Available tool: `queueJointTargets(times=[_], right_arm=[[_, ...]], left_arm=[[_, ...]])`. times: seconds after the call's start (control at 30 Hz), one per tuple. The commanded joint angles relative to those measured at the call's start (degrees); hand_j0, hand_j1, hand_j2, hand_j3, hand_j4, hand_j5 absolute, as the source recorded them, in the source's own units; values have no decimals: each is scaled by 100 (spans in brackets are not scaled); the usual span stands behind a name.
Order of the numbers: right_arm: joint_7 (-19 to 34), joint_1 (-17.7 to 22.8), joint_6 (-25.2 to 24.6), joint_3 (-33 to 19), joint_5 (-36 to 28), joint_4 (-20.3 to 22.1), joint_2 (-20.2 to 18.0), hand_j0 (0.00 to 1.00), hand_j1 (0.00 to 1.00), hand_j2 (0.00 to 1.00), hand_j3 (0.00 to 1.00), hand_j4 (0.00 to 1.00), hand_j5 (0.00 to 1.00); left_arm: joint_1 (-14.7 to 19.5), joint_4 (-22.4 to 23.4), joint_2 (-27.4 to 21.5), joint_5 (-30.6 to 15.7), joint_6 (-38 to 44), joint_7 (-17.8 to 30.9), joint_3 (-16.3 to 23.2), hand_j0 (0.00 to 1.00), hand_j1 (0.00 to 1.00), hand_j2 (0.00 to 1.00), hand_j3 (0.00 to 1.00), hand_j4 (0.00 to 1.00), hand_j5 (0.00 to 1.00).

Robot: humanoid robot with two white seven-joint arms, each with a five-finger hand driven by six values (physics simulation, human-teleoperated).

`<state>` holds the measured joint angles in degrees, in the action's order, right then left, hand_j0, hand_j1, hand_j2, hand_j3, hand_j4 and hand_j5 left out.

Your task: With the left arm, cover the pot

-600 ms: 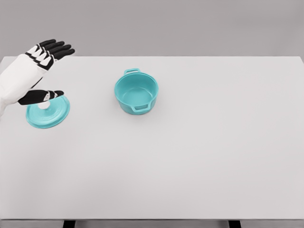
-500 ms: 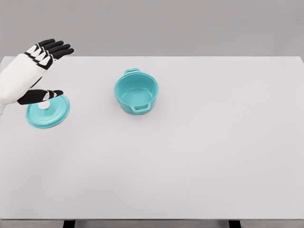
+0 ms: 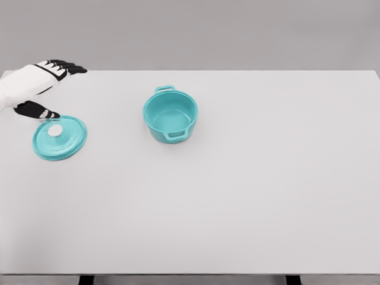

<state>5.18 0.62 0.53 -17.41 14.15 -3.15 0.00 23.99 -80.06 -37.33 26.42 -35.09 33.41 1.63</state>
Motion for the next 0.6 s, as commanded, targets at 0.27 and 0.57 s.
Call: queueJointTargets(times=[0.27, 0.57], right_arm=[[1, 0, 0, 0, 0, 8, 0, 100, 100, 100, 100, 100, 100], [1, 9, 0, 0, 0, -1, 0, 100, 100, 100, 100, 100, 100]], left_arm=[[1107, 1080, -662, 4, 9, 159, 1594, 100, 100, 100, 100, 100, 100], [2057, 2117, -776, 39, 9, 159, 3097, 100, 100, 100, 100, 100, 100]])
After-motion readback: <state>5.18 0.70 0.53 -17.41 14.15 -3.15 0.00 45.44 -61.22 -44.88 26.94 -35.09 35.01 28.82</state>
